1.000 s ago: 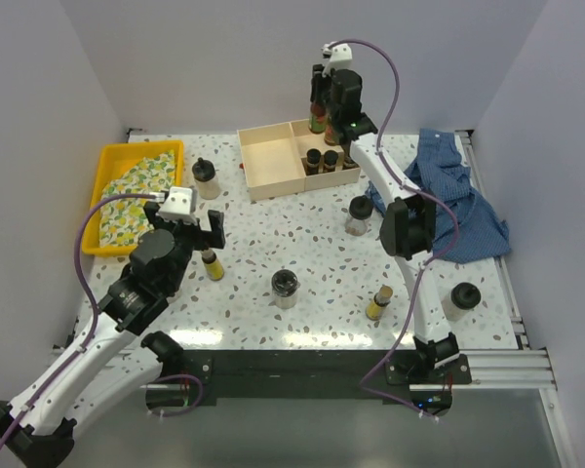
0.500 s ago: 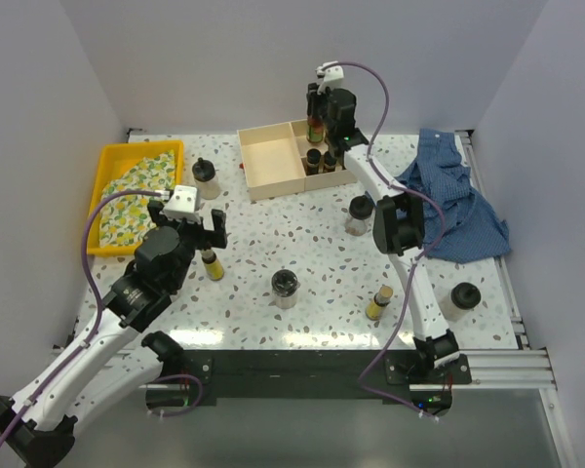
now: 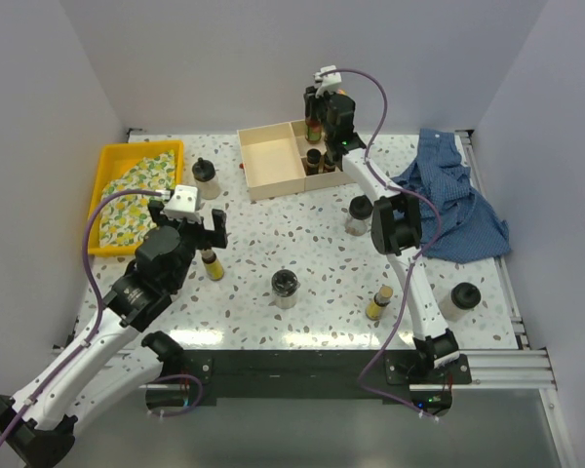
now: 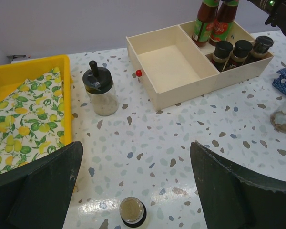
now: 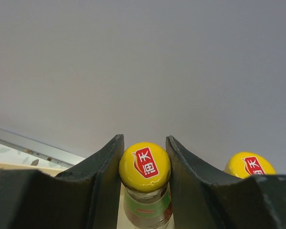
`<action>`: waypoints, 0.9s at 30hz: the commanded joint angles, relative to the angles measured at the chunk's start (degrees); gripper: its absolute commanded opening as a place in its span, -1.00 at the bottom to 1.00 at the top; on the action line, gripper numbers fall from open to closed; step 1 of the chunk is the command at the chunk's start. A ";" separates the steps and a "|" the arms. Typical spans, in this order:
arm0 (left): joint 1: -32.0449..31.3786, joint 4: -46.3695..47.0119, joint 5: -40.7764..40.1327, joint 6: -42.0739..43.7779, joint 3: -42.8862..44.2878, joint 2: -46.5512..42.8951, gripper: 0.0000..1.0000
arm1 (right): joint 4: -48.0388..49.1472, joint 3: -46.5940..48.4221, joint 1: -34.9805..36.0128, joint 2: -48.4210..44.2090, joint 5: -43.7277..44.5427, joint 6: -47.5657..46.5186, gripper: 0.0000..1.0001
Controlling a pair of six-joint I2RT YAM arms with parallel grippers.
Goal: Organize the condiment bottles
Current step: Place the bottle in the storage box.
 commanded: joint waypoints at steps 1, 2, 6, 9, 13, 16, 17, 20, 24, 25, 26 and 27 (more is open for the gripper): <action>-0.22 3.49 -0.42 -0.02 -0.25 0.04 1.00 | 12.81 4.46 -0.19 -1.41 -0.70 -0.88 -1.00; -0.22 3.40 -0.42 -0.02 -0.17 0.22 1.00 | 13.07 4.46 -0.19 -1.50 0.00 -0.79 -1.00; -0.22 3.40 -0.42 -0.02 -0.17 0.39 1.00 | 13.69 2.19 -0.19 -2.55 1.50 -0.79 -0.59; -0.22 3.32 -0.68 -0.02 -0.17 0.13 1.00 | 13.69 0.87 -0.19 -3.34 1.33 -0.88 -0.51; -0.22 3.31 -0.86 -0.02 -0.25 -0.40 1.00 | 13.77 0.25 -0.27 -2.73 1.76 -0.26 -0.59; -0.22 3.23 -0.95 -0.02 -0.25 -0.66 1.00 | 13.86 0.25 -0.27 -1.94 2.03 0.35 -0.62; -0.22 3.31 -0.95 -0.02 -0.25 -0.57 1.00 | 14.04 0.07 -0.19 -1.77 2.03 0.44 -0.62; -0.22 3.40 -1.12 -0.02 -0.25 -0.49 1.00 | 14.21 -0.02 -0.19 -1.32 2.03 0.62 -0.30; -0.13 3.49 -1.21 0.07 -0.25 -0.49 1.00 | 14.04 -0.72 -0.19 -2.20 2.29 -0.08 0.07; -0.22 3.40 -1.21 0.07 -0.25 -0.57 1.00 | 14.30 -1.16 -0.19 -2.99 2.29 -0.26 0.08; -0.13 3.40 -1.21 0.07 -0.25 -0.66 1.00 | 14.21 -1.60 -0.19 -3.52 2.29 -0.26 0.09; -0.22 3.32 -1.21 0.07 -0.25 -0.75 1.00 | 14.21 -2.56 -0.27 -4.13 2.03 -0.26 0.11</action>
